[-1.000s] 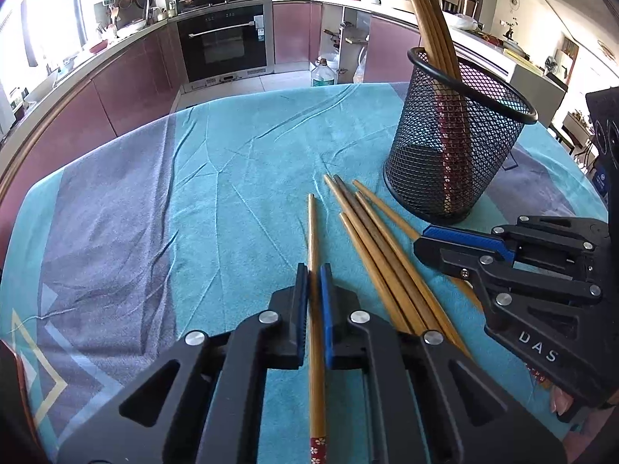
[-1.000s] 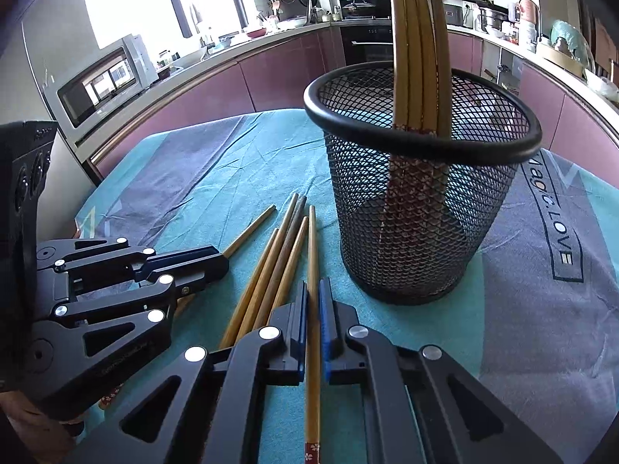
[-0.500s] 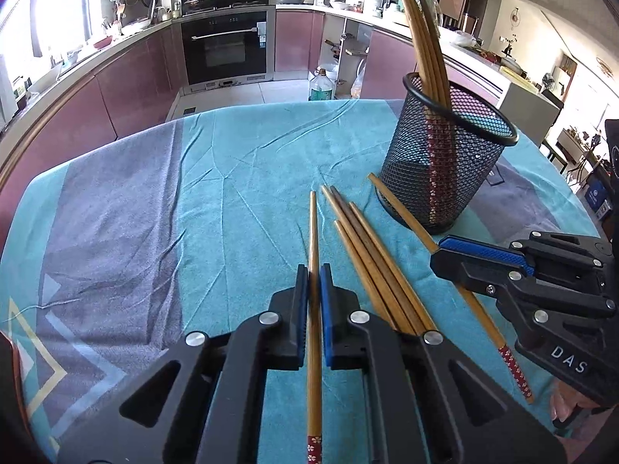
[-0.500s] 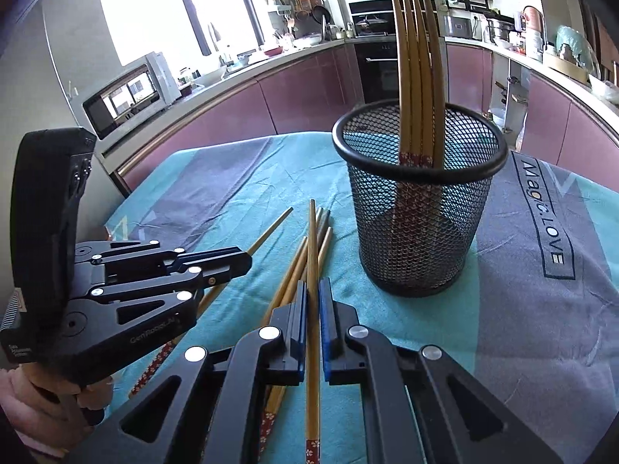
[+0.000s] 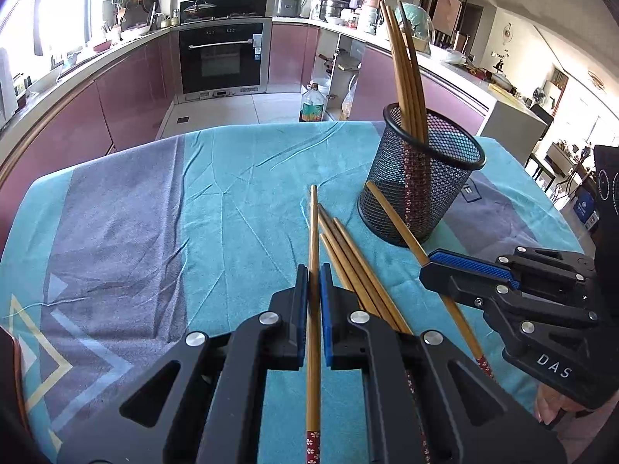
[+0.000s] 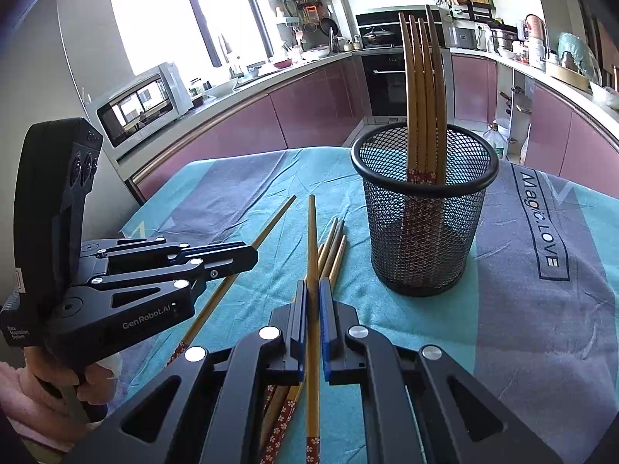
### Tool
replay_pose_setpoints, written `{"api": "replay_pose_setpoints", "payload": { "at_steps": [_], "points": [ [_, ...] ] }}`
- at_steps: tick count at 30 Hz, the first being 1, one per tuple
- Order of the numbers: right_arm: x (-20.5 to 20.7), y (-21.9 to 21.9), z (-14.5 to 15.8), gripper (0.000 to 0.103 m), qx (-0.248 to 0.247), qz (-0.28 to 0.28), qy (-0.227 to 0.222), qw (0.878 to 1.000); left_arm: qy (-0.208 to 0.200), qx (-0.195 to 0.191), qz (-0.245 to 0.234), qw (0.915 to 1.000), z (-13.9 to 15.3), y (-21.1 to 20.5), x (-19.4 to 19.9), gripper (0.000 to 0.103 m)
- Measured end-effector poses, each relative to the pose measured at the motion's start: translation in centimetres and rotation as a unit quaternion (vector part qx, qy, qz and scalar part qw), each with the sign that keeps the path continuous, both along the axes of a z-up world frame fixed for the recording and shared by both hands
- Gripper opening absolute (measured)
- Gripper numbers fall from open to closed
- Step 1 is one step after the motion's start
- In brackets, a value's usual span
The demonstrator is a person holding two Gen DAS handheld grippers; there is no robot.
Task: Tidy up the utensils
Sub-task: 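Lift both grippers' chopsticks upright over the mesh cup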
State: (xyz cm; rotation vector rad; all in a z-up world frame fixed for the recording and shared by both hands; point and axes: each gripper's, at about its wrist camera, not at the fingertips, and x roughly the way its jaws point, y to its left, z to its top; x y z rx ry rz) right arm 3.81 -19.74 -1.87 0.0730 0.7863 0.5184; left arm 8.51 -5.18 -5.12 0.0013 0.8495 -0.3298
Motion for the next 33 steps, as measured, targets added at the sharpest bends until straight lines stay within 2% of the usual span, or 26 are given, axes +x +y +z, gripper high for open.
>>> {"api": "replay_pose_setpoints", "payload": {
  "at_steps": [18,33],
  "points": [
    [-1.1,-2.0,3.5,0.005,0.03,-0.017,-0.047,0.998,-0.038,-0.053,-0.017,0.9977,4.5,2.5,-2.0,0.007],
    [-1.7,-4.6,6.8,0.005,0.053,-0.035,-0.1,0.993,-0.074,-0.101,-0.036,0.9914,9.0,3.6,-3.6,0.007]
  ]
}}
